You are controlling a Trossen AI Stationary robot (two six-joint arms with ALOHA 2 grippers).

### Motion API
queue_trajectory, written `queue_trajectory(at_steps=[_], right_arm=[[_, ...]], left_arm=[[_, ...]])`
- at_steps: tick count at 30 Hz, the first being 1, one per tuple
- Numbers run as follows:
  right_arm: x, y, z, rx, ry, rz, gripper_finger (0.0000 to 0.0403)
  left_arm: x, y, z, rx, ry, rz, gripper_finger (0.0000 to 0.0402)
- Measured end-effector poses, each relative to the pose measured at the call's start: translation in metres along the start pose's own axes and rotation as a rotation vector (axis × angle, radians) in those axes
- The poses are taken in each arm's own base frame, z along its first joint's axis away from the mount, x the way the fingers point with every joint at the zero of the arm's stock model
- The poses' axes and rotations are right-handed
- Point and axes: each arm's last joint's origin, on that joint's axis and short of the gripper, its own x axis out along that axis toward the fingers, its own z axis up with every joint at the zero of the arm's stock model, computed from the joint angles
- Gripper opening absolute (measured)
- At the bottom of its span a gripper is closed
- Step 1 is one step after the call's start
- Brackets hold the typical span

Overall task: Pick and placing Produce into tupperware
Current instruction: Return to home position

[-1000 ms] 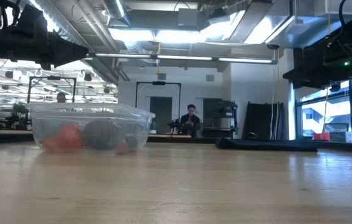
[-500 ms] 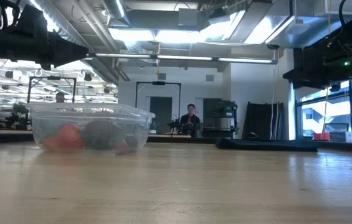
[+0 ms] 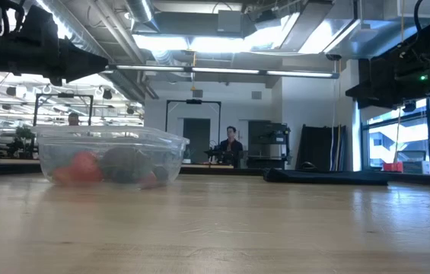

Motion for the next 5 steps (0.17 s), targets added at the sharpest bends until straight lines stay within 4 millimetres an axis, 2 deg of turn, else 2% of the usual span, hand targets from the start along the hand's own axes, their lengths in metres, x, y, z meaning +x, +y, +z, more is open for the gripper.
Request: queue_trajectory(at_steps=[5], right_arm=[[0.0, 0.0, 0.0, 0.001, 0.0, 0.0, 0.0273]], left_arm=[[0.0, 0.0, 0.0, 0.0, 0.0, 0.0, 0.0169]])
